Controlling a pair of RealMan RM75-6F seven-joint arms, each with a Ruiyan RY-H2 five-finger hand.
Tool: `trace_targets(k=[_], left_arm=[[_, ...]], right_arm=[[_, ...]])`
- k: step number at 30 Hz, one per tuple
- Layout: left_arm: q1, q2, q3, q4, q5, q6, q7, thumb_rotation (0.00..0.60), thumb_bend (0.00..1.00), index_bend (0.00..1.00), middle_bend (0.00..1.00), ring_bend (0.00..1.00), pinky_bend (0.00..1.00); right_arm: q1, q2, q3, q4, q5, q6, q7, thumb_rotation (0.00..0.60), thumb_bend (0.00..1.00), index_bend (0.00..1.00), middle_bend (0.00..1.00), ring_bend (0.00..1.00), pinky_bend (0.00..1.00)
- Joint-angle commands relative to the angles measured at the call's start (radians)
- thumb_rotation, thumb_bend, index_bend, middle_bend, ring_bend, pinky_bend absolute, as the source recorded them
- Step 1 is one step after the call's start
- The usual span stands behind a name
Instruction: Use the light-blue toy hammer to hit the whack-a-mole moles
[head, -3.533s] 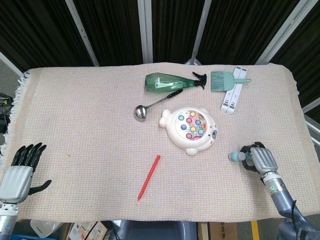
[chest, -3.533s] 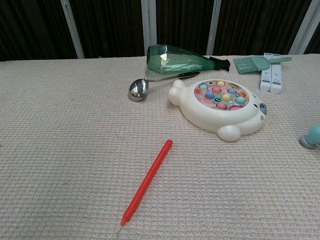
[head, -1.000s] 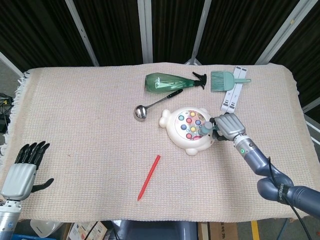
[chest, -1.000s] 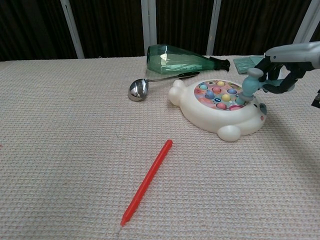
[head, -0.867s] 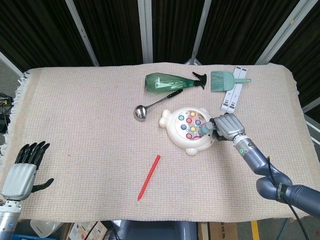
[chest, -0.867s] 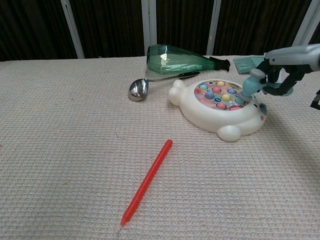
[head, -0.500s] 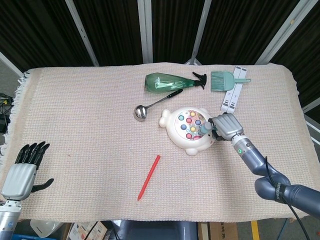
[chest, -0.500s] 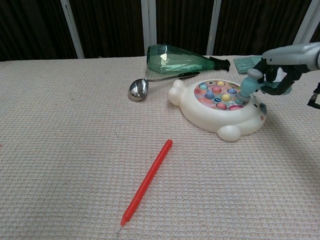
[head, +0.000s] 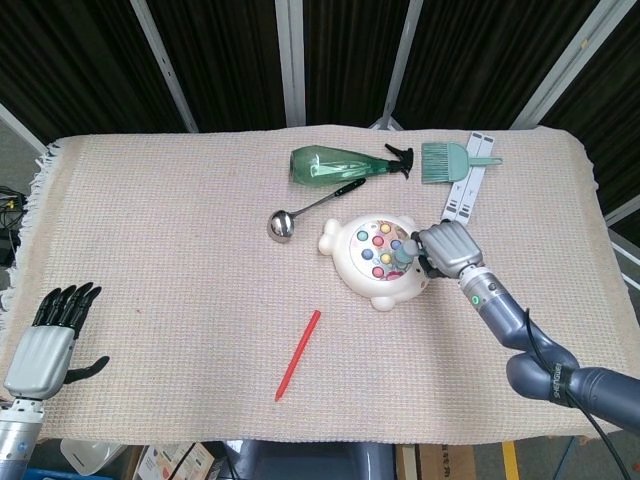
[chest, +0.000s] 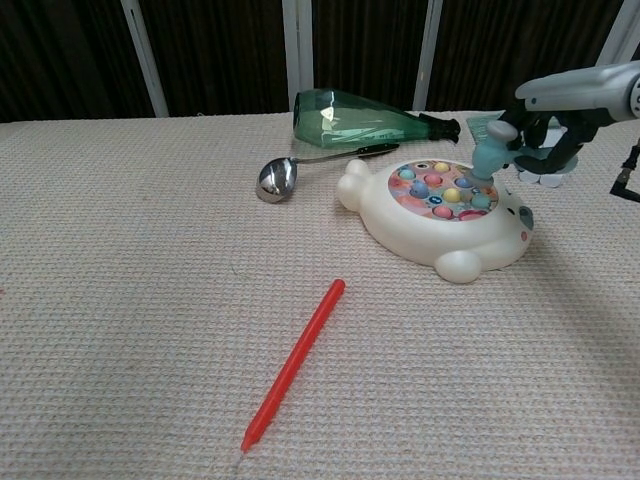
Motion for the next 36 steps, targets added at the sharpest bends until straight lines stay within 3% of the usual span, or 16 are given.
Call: trace_targets(k=[1,11,21,30,36], left_arm=[[-0.002,-0.002,0.000,0.004,-0.003,-0.005,-0.002,0.600,0.15,0.00,0.01,0.00,0.00],[-0.009,-0.006,-0.002,0.015,-0.017,-0.020,-0.008,0.600,0.15,0.00,0.01,0.00,0.00],[-0.014,-0.009,-0.003,0.019,-0.022,-0.027,-0.012,0.600,0.15,0.00,0.01,0.00,0.00],[-0.012,-0.007,-0.004,0.021,-0.020,-0.016,-0.015,0.600,0.15,0.00,0.01,0.00,0.00],[-0.007,-0.001,-0.003,0.011,-0.011,-0.001,-0.007,0.600,0.15,0.00,0.01,0.00,0.00]], right_arm=[[0.034,-0.019,-0.002,0.019,0.047,-0.016,-0.039,0.600,0.74,0.97,0.82,0.65,0.31],[0.115,-0.077,-0.046,0.071,0.195,-0.029,-0.149,0.600,0.74,0.97,0.82,0.65,0.31],[0.149,-0.095,-0.081,0.078,0.275,-0.005,-0.200,0.600,0.74,0.97,0.82,0.65,0.31],[0.121,-0.006,-0.073,-0.038,0.236,0.067,-0.173,0.600,0.74,0.97,0.82,0.65,0.31],[0.021,0.080,-0.106,-0.096,0.163,0.121,-0.085,0.600,0.74,0.97,0.82,0.65,0.31]])
